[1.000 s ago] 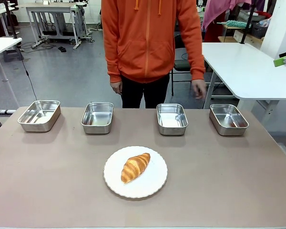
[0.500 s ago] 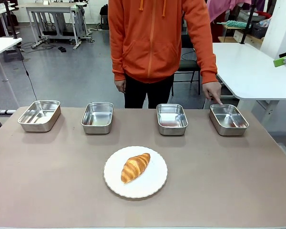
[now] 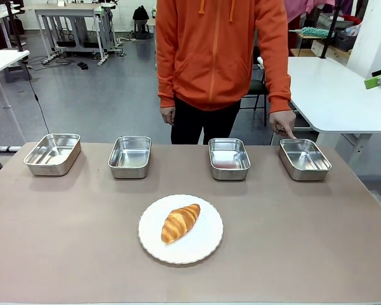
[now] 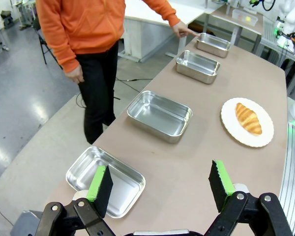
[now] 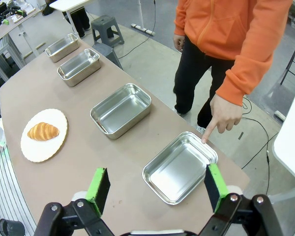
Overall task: Place the bread in the container.
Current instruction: Place the Butter Roll into the Airtight Container indicated by the human.
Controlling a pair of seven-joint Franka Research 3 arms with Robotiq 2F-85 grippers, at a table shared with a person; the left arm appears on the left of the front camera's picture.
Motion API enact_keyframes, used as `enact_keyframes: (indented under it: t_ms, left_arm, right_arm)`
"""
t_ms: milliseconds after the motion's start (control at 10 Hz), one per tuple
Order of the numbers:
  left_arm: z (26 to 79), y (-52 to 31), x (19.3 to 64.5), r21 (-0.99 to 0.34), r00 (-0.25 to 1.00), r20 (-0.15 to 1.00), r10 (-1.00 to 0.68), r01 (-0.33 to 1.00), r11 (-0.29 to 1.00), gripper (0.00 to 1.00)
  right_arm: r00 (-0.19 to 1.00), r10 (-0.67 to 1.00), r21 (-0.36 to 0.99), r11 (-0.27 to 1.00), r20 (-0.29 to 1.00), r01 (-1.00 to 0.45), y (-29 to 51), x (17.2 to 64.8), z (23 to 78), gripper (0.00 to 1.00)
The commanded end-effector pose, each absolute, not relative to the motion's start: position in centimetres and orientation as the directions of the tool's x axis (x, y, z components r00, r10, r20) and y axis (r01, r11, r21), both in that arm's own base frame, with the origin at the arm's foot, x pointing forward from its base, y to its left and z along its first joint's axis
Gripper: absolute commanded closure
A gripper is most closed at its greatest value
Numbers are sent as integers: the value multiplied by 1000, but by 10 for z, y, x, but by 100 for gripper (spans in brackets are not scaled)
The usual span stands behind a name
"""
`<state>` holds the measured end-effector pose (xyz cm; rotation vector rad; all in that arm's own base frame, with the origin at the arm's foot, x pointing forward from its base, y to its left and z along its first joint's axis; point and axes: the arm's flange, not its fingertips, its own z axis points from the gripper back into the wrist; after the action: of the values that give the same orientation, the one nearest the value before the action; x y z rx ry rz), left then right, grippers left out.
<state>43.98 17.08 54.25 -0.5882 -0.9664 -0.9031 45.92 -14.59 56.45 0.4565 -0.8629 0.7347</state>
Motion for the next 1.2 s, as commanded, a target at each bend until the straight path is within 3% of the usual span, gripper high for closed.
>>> enact_keyframes:
  t_ms: [0,700,1100]
  left_arm:
    - [544,171,439,-28,255,888,-382,860,510,0]
    - [544,171,439,-28,255,888,-382,860,510,0]
    - [544,171,439,-28,255,888,-382,860,510,0]
  right_arm:
    - [422,379,72,668,824,-741,-144,460,566,0]
    - [434,391,72,670,812,-739,-146,459,565,0]
    - [568,173,211,811,804,-546,-41,472,598,0]
